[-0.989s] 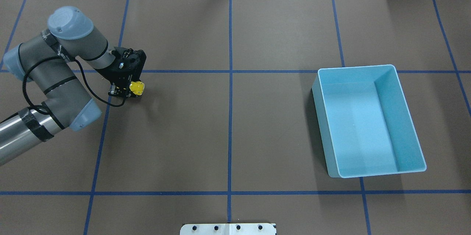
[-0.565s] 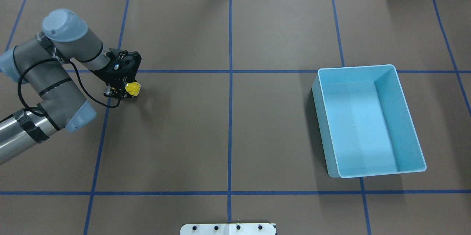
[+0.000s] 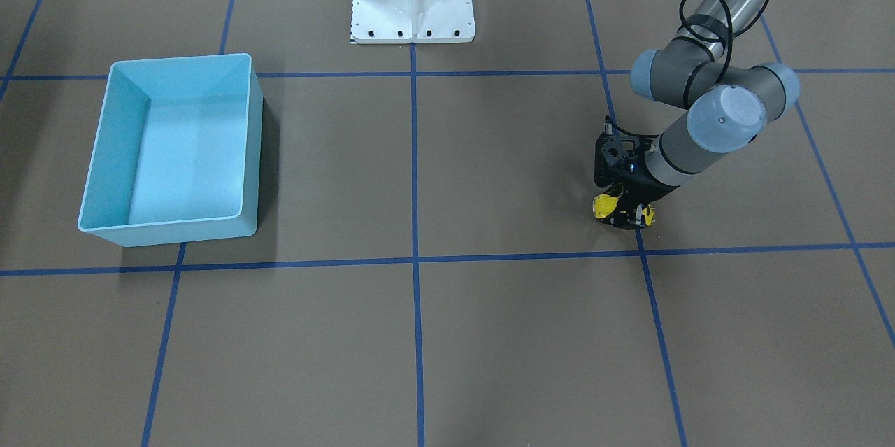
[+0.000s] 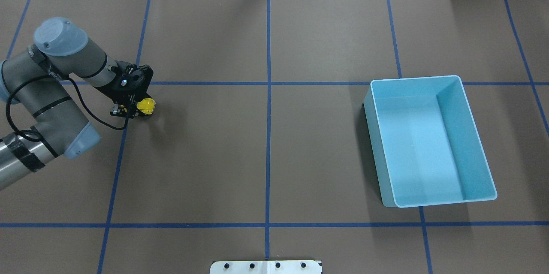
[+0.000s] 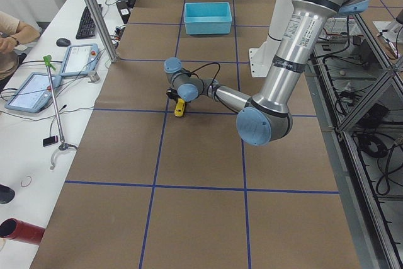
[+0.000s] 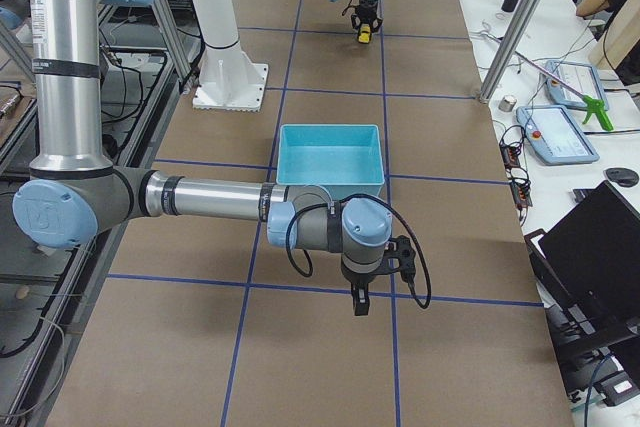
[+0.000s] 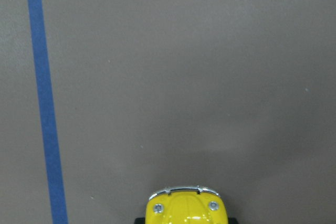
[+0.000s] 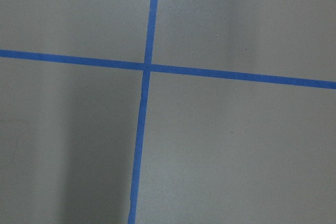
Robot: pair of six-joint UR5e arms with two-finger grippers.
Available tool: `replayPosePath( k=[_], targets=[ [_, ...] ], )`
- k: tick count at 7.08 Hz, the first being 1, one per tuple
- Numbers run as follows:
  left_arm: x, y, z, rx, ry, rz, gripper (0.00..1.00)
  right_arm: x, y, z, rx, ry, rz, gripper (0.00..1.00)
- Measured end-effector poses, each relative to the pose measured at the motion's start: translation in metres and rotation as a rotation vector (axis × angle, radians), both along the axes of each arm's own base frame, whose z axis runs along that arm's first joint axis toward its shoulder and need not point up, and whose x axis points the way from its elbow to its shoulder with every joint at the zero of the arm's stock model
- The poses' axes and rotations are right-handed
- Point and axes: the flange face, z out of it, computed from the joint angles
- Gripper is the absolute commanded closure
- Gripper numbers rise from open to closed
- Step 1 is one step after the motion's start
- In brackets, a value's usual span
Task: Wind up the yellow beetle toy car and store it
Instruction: 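Pull the car backward along the table again with the left gripper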
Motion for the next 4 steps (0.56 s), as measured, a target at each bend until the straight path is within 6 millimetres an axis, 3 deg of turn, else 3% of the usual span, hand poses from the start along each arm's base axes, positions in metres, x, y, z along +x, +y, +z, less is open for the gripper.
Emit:
replayPosePath(
  k=[4],
  targets=[
    [-0.016,-0.002,0.011,0.025,0.009,0.001,1.0,-0.001,0.002,-0.003,0.0,-0.009,0.001,0.0]
  ],
)
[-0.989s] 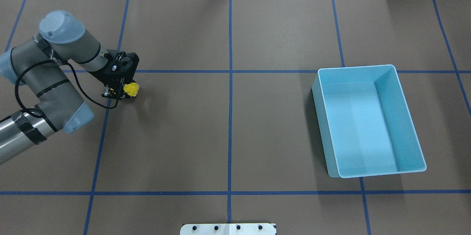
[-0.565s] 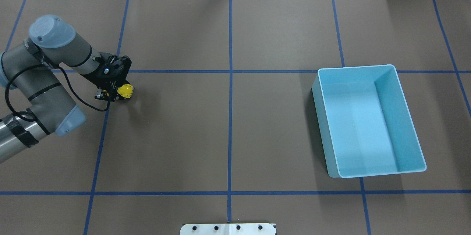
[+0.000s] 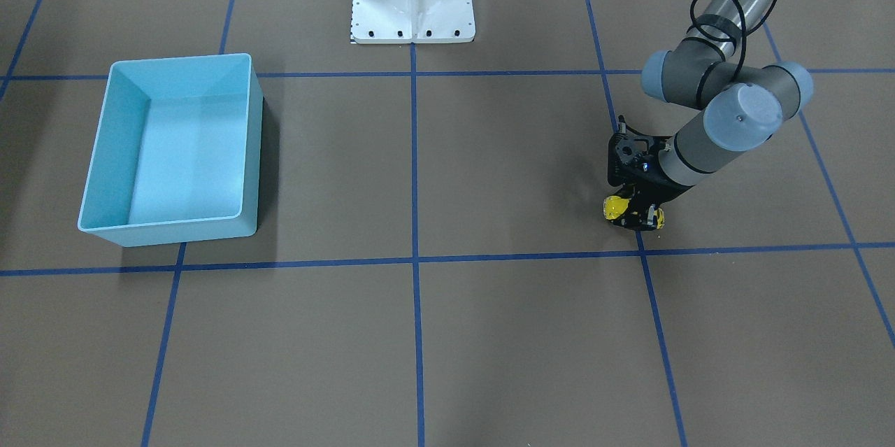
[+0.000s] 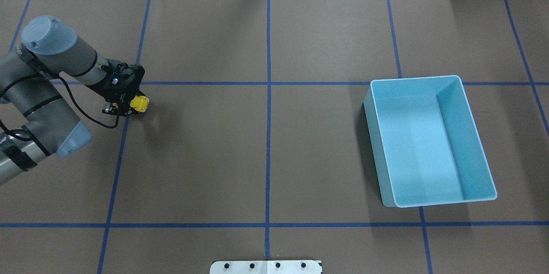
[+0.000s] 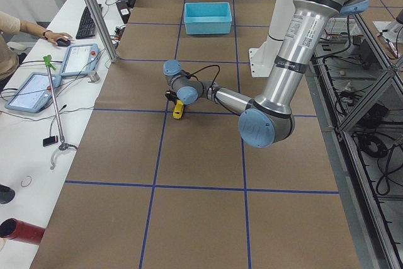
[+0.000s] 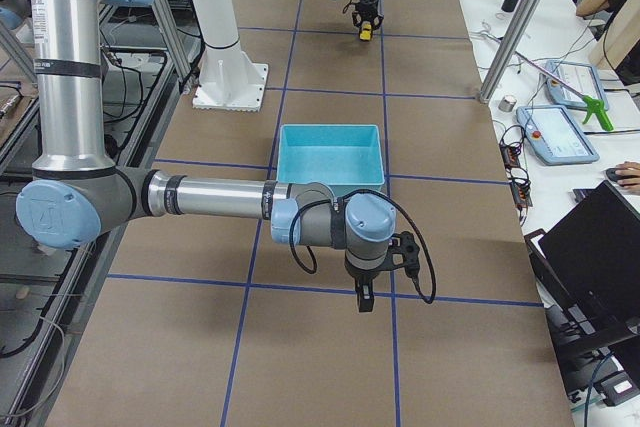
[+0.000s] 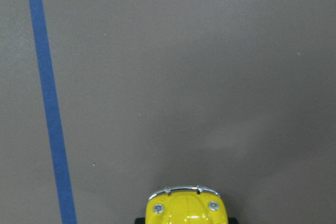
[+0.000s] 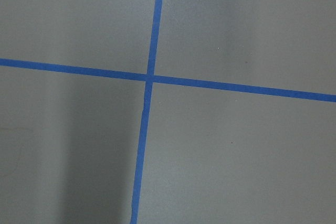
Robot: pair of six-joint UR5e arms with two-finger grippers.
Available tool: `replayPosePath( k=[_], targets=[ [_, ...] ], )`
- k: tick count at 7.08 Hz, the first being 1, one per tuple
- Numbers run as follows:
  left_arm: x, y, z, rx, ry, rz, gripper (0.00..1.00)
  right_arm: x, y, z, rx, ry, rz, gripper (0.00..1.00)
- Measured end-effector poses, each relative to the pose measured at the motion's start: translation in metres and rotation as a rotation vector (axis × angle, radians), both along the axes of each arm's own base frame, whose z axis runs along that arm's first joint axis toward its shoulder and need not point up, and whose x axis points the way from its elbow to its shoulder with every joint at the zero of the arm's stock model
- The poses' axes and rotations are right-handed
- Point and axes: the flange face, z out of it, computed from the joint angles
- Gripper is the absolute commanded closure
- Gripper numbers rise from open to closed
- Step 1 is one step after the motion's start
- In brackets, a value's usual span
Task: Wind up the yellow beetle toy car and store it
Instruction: 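Pull the car backward along the table again with the left gripper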
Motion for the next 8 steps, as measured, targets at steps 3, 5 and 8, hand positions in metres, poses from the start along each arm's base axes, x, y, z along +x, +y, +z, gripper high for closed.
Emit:
replayPosePath(
  k=[3,5,8],
  targets=[
    [-0.01,0.002,0.014,0.003,0.0,-0.001,1.0,0.0,0.006,0.005,-0.014,0.0,0.0,0.0],
    [-0.021,0.004,0.025,0.008,-0.001,-0.004,1.0,0.0,0.011,0.01,-0.024,0.0,0.0,0.0],
    [-0.036,0.008,0.044,0.025,-0.002,0.006,1.0,-0.001,0.018,0.015,-0.034,-0.002,-0.001,0.0]
  ],
)
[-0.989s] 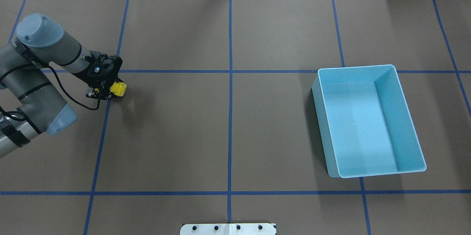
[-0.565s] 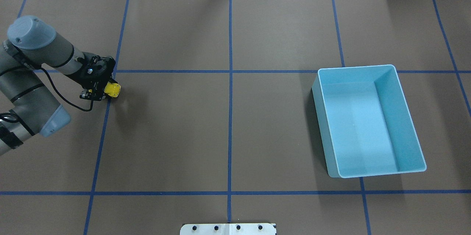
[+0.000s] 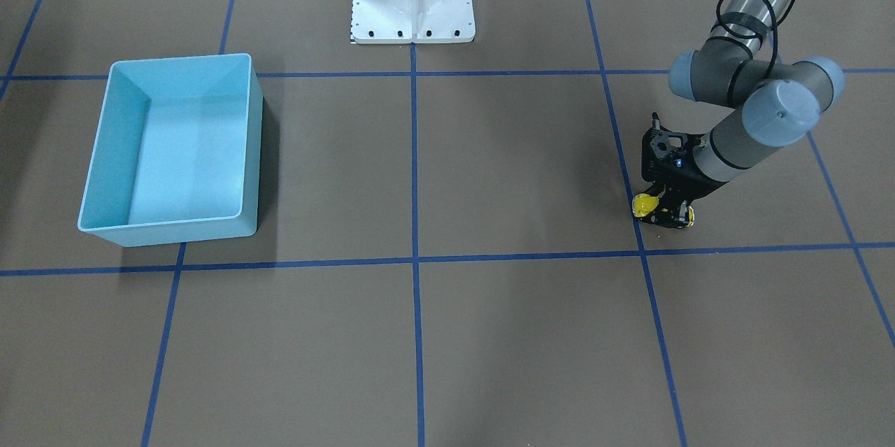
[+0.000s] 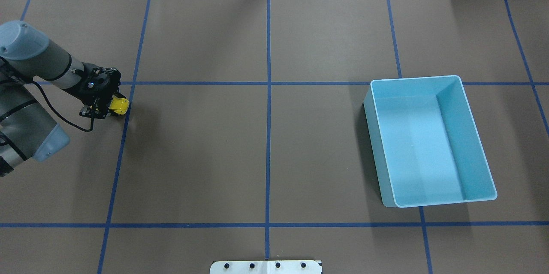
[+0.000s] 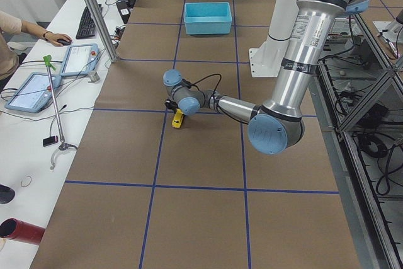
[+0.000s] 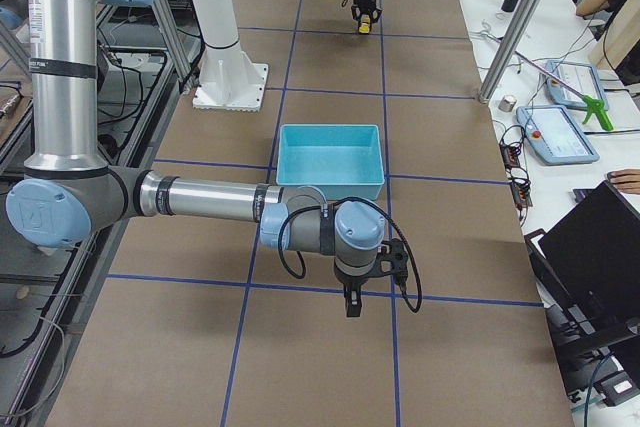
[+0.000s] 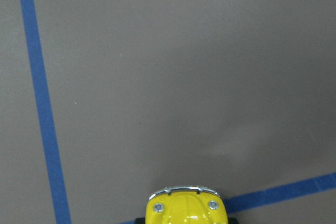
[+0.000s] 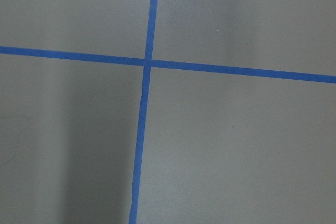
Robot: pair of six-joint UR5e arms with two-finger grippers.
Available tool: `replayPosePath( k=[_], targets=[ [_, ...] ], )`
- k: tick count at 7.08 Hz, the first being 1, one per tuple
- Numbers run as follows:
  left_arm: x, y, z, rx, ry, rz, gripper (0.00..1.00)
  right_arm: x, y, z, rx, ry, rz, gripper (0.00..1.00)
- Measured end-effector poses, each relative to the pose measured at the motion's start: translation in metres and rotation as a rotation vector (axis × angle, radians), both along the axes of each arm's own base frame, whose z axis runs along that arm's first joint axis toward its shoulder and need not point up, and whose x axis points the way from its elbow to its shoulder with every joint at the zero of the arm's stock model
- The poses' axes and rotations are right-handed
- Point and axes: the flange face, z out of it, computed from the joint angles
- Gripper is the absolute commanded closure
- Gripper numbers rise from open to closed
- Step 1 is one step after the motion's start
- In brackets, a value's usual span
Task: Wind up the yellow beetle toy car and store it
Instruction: 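Pull the car backward along the table again with the left gripper, then release the car with the left gripper so it rolls forward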
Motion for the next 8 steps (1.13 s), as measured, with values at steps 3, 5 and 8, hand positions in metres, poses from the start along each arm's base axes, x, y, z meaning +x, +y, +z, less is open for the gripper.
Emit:
replayPosePath(
  k=[3,5,8],
  targets=[
    [-0.015,0.001,0.015,0.007,-0.004,0.004,1.0,0.0,0.004,0.004,-0.007,0.0,-0.002,0.0],
    [-0.027,0.0,0.027,-0.002,-0.011,0.007,0.01,0.0,0.007,0.007,-0.008,0.0,-0.006,0.0],
    [-0.052,-0.018,0.052,-0.083,-0.028,-0.029,0.0,-0.001,0.011,0.01,-0.013,-0.001,-0.007,0.0]
  ],
)
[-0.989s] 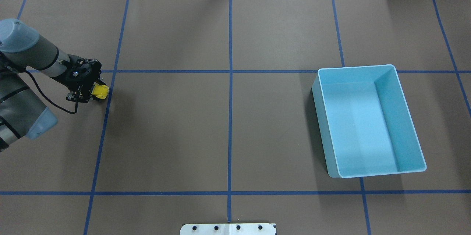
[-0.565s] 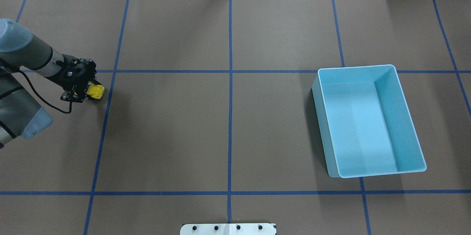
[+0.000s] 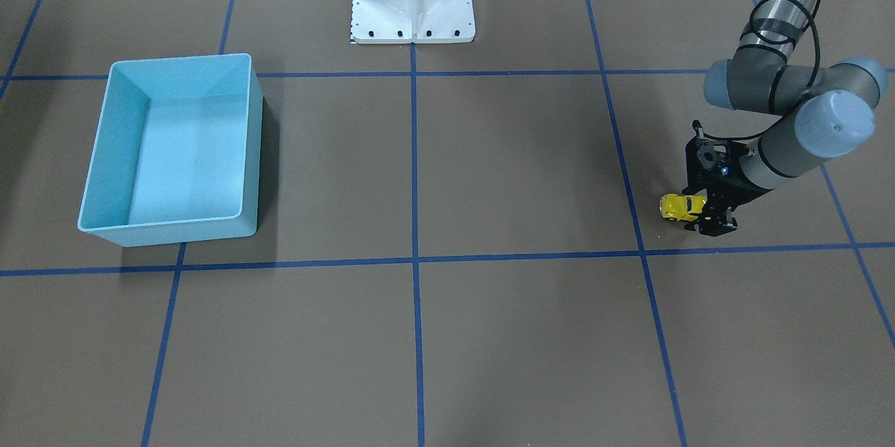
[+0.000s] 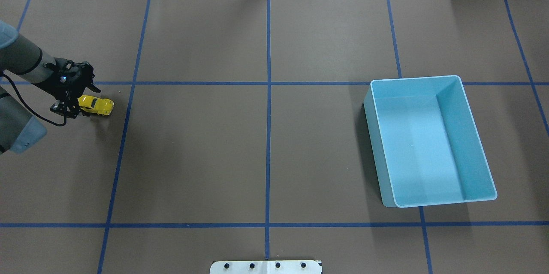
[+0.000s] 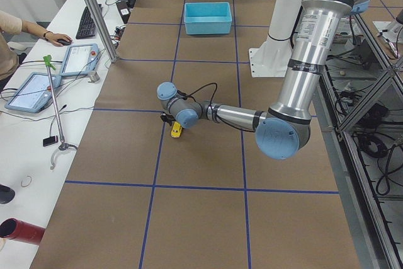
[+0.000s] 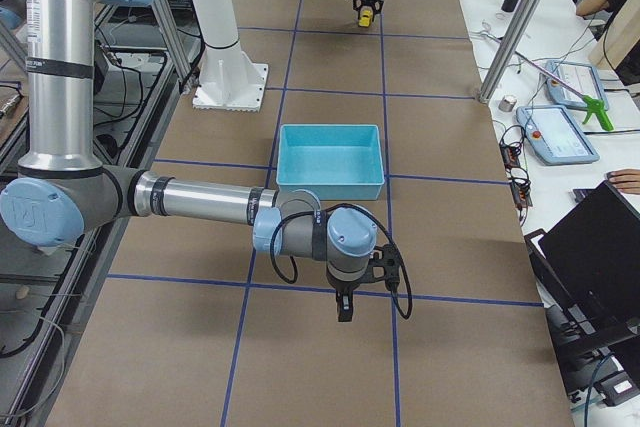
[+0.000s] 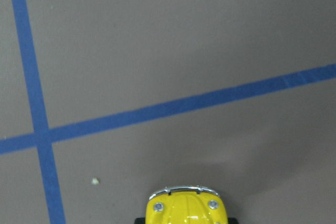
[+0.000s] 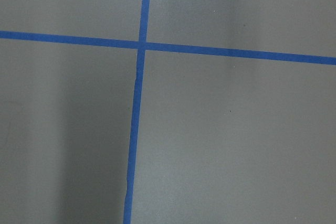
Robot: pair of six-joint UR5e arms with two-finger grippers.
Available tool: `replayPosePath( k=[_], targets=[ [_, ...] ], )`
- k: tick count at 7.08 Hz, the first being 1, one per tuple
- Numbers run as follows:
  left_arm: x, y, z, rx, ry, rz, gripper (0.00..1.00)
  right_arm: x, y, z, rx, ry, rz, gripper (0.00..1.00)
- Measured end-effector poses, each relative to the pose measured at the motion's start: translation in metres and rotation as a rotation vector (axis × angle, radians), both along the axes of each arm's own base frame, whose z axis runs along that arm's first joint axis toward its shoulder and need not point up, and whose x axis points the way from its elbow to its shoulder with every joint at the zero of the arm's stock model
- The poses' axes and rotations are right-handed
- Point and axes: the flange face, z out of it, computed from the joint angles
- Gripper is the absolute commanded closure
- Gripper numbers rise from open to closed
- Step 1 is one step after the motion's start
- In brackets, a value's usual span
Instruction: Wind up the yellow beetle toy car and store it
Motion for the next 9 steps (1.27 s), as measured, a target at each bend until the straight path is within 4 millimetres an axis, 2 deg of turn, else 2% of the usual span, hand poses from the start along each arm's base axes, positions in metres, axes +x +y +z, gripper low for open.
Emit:
replayPosePath(
  k=[5,9],
  targets=[
    [-0.059,-0.023,0.024,-0.207,-0.065,-0.149,0.0,0.0,0.001,0.002,-0.003,0.001,0.0,0.0],
    [-0.117,-0.027,0.045,-0.612,-0.069,-0.504,0.0,0.0,0.004,0.005,-0.008,0.001,-0.001,0.0]
  ],
)
